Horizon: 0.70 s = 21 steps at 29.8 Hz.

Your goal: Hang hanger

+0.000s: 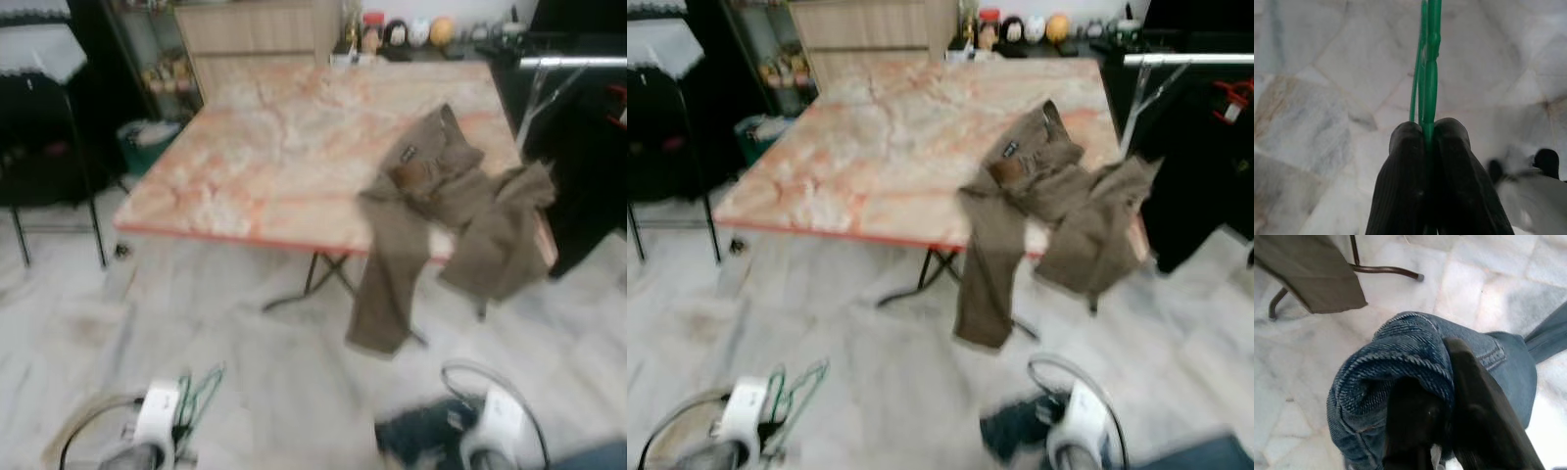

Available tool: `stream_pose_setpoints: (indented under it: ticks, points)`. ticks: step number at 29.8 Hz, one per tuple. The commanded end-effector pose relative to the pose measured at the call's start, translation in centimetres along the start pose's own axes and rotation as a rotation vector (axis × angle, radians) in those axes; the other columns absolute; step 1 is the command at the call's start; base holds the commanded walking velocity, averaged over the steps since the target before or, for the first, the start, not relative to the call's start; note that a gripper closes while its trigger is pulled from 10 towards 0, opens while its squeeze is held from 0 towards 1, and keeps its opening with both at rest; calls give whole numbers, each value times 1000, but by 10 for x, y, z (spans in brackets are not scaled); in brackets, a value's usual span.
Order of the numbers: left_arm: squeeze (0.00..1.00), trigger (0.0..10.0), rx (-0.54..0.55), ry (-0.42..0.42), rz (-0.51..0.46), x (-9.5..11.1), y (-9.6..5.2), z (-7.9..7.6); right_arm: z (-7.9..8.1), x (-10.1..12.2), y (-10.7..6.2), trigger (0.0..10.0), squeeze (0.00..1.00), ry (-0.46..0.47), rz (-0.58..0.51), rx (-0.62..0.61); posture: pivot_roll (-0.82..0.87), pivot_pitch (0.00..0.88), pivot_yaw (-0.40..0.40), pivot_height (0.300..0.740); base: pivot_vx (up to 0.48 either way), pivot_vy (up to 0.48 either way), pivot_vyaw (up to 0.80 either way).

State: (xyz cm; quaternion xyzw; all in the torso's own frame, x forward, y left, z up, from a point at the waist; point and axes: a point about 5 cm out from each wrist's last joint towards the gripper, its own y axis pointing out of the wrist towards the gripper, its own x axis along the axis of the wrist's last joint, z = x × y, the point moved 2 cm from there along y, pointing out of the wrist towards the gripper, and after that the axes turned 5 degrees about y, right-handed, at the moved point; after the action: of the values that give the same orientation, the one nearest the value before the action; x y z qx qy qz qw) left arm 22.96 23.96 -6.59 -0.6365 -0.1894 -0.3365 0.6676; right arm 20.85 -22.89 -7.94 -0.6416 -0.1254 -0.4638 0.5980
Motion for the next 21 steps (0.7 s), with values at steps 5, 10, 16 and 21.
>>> stream_pose_setpoints:
  ticks: [5, 10, 16, 21]
  points:
    - [0, 10000, 10, 12, 17, -5, -3, 6, 10, 11, 3, 10000, 0, 3, -46, 21, 87, 13, 79, 740, 0, 480, -640]
    - [0, 10000, 9, 14, 20, -7, -3, 6, 9, 10, 3, 10000, 0, 0, -47, 19, 90, 15, 78, 740, 0, 480, 0]
    - [0, 10000, 7, 16, 23, -8, -3, 4, 8, 9, 3, 10000, 0, 5, -39, 13, 91, 13, 79, 740, 0, 480, 0]
    - [0, 10000, 5, 17, 24, -7, -3, 4, 9, 11, 3, 10000, 0, 7, -44, 15, 91, 9, 80, 740, 0, 480, 0]
